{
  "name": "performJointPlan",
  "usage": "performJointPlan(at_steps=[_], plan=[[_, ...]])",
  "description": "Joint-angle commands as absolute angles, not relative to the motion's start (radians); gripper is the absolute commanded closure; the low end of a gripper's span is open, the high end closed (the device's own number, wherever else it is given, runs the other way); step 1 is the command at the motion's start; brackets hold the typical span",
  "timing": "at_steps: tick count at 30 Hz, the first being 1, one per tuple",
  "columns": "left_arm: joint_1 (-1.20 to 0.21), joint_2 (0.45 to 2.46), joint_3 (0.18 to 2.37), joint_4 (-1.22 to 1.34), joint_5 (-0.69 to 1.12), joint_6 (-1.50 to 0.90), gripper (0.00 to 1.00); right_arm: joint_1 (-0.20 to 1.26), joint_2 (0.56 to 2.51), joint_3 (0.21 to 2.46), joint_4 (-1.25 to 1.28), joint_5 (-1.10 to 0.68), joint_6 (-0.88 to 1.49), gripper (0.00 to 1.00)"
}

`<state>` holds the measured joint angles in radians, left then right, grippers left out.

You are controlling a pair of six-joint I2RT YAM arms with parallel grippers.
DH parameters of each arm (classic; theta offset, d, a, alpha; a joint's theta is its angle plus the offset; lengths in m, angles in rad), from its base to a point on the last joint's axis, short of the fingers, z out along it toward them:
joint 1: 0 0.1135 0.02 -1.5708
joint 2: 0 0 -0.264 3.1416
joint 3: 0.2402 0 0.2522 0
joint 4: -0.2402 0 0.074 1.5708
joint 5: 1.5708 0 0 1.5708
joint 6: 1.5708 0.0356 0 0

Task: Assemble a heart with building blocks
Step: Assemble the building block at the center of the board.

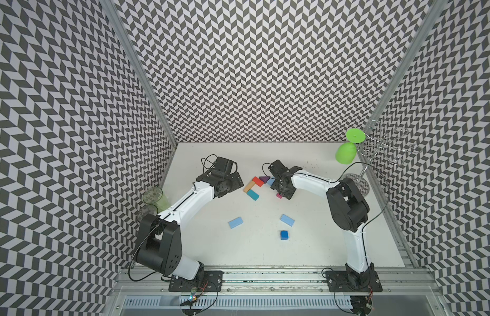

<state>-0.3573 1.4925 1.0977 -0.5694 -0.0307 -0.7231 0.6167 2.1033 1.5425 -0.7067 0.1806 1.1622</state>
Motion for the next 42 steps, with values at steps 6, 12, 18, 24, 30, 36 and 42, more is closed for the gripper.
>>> performJointPlan(at_steps=[6, 12, 18, 24, 30, 36, 42], plan=[[-0.351, 1.443, 1.079, -0.565, -0.037, -0.741, 0.16, 0.629, 1.945, 1.505, -0.756, 0.161, 1.123, 0.3], [-0.351, 1.41, 1.096, -0.635, -0.084, -0.789, 0.15, 0.69, 1.638, 1.394, -0.634, 0.213, 0.826, 0.04], [-0.35, 1.331, 0.975, -0.653, -0.049, -0.966, 0.15, 0.67, 1.357, 1.025, -0.262, -0.04, 0.499, 0.01], [-0.359, 1.242, 0.75, -0.581, 0.107, -1.207, 0.09, 0.672, 1.361, 0.987, -0.421, -0.209, 0.088, 0.0], [-0.427, 1.212, 0.709, -0.618, 0.106, -1.376, 0.08, 0.672, 1.435, 1.042, -0.645, -0.068, -0.313, 0.04], [-0.523, 1.212, 0.661, -0.607, 0.114, -1.587, 0.07, 0.68, 1.548, 1.003, -0.622, -0.006, -0.387, 0.13], [-0.59, 1.228, 0.629, -0.628, 0.101, -1.747, 0.01, 0.717, 1.664, 0.984, -0.558, -0.012, -0.359, 0.23]])
